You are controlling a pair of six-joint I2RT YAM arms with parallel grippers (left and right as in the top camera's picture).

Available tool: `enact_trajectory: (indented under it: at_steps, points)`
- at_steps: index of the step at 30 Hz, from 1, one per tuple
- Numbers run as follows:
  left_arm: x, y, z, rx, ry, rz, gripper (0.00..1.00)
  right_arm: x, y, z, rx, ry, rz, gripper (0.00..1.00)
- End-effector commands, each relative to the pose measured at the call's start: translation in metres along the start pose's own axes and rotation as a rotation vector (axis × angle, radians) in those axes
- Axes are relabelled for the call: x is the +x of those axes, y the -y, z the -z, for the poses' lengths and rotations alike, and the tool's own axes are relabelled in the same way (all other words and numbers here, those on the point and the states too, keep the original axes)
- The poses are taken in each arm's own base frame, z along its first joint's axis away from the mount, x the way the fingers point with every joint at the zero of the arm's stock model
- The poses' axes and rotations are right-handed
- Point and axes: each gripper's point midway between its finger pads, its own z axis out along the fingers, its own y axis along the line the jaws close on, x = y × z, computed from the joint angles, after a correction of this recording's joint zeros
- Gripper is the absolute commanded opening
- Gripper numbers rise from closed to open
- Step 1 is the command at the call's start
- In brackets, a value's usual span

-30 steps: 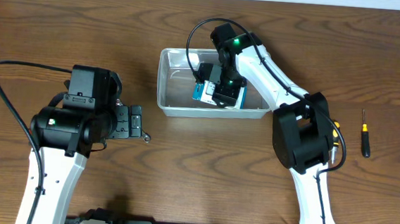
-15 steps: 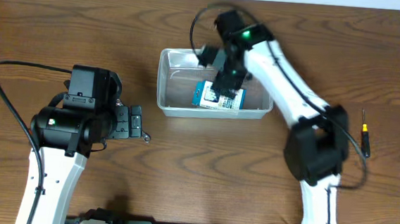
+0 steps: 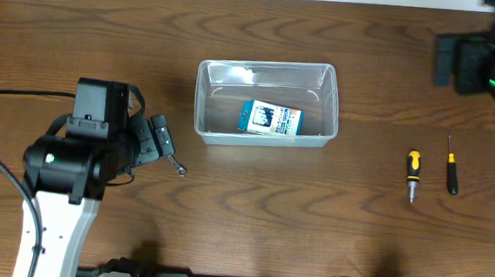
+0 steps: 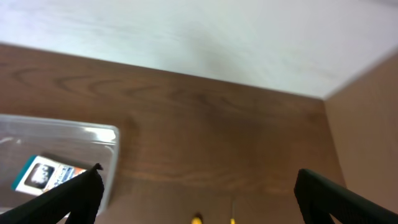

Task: Pack container

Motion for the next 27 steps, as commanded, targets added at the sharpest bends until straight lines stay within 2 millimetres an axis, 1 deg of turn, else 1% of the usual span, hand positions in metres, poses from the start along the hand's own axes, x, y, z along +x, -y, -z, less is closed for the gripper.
enact_trajectory:
  at_steps: [1,4,8,12,16,21,27]
  points:
    - [-0.006,-0.007,-0.025,-0.078,-0.064,0.124,0.98,0.016,0.017,-0.016,0.023,-0.075,-0.094,0.99]
    - [-0.011,-0.010,-0.056,-0.125,-0.130,0.151,0.98,0.021,0.017,-0.022,-0.009,-0.096,-0.113,0.99]
    - [-0.016,-0.020,-0.097,-0.178,-0.207,0.202,0.98,0.028,0.015,-0.037,-0.020,-0.144,-0.113,0.99]
    - [-0.012,-0.026,-0.129,-0.198,-0.298,0.237,0.98,0.035,0.014,-0.053,-0.027,-0.191,-0.113,0.99]
    - [-0.006,-0.024,-0.159,-0.155,-0.380,0.196,0.98,0.039,0.012,-0.065,-0.035,-0.219,-0.113,0.99]
    - [0.002,-0.028,-0.186,-0.166,-0.443,0.137,0.98,0.041,0.011,-0.072,-0.040,-0.236,-0.114,0.99]
    - [0.012,-0.032,-0.209,-0.186,-0.492,0.137,0.98,0.040,0.011,-0.072,-0.039,-0.232,-0.110,0.99]
